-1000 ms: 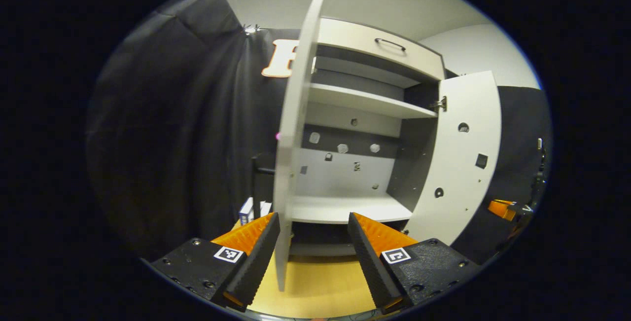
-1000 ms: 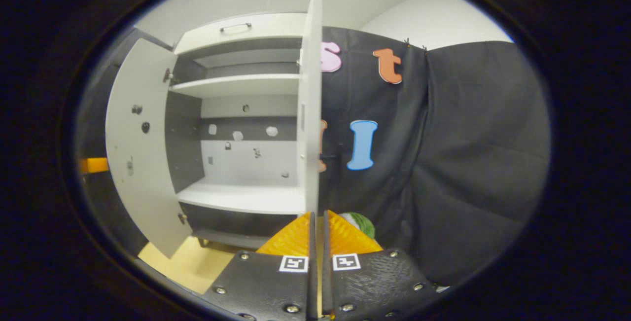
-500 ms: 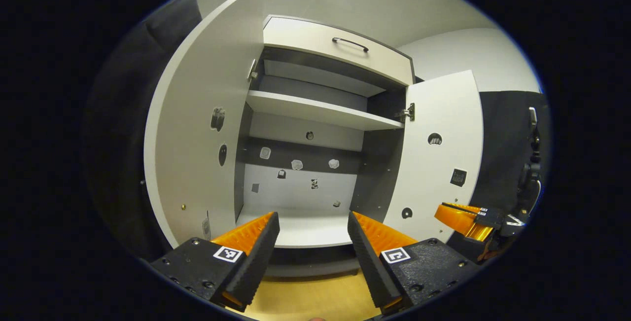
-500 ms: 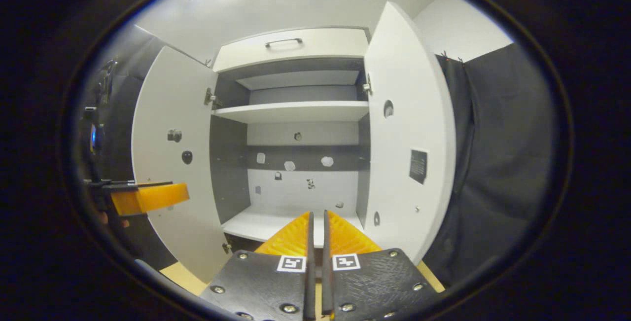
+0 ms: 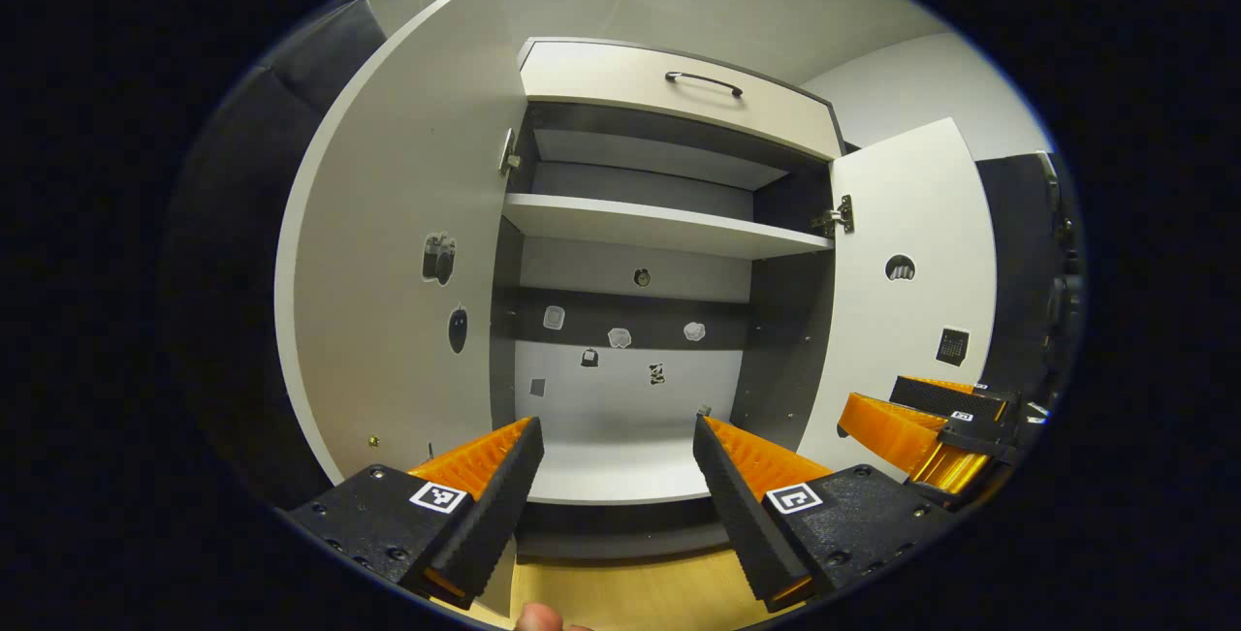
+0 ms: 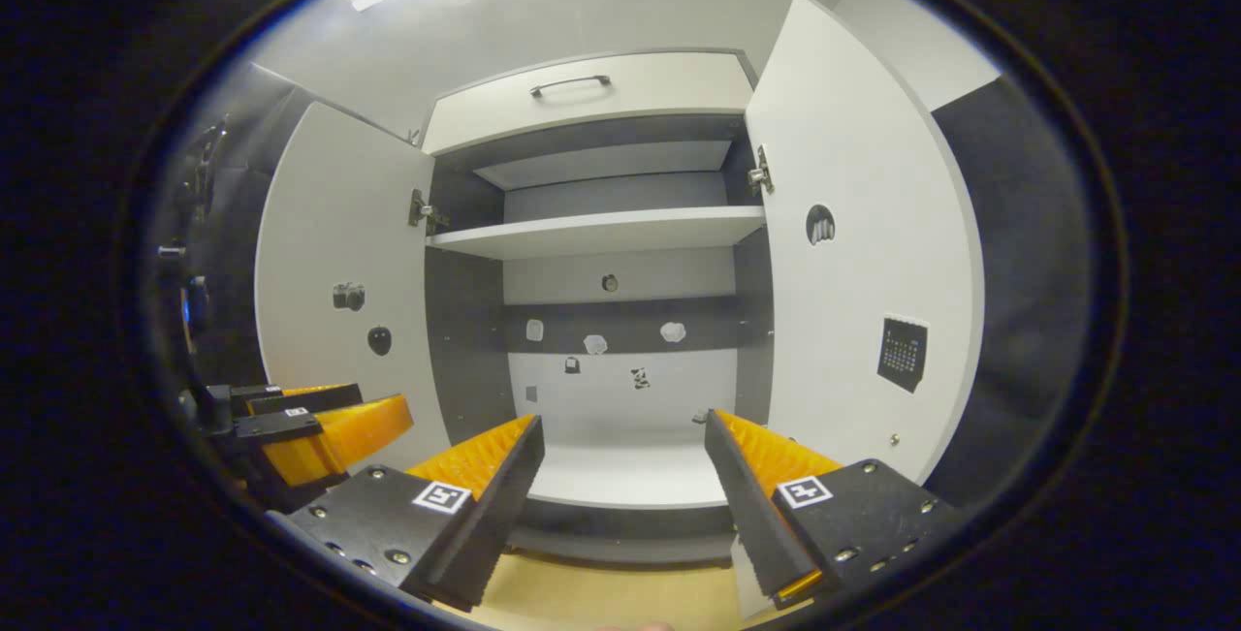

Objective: Open the right door of the double-door shoe cabinet with the right hand, and open the left door with the left hand.

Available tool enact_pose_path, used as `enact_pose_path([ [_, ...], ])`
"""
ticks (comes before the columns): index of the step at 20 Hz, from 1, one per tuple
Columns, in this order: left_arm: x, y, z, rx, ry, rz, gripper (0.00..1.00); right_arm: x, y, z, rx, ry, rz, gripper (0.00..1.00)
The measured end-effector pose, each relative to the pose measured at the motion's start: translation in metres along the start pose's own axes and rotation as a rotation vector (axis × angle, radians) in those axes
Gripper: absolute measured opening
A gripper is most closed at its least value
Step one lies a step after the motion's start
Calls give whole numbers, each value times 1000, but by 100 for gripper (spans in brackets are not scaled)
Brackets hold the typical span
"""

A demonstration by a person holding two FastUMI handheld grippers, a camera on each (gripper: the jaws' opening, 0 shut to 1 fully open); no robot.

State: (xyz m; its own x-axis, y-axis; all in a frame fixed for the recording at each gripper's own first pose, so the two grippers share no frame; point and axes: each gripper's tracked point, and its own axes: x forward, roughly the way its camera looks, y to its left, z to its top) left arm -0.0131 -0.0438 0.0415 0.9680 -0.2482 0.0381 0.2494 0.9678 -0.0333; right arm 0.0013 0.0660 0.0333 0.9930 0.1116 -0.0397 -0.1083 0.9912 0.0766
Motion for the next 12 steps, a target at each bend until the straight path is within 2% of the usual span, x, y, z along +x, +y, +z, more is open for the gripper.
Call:
enact_pose_path([
  [12,8,-12,-7,20,18,-51,96,-5,-13,-5,-27,-10,-51,99],
])
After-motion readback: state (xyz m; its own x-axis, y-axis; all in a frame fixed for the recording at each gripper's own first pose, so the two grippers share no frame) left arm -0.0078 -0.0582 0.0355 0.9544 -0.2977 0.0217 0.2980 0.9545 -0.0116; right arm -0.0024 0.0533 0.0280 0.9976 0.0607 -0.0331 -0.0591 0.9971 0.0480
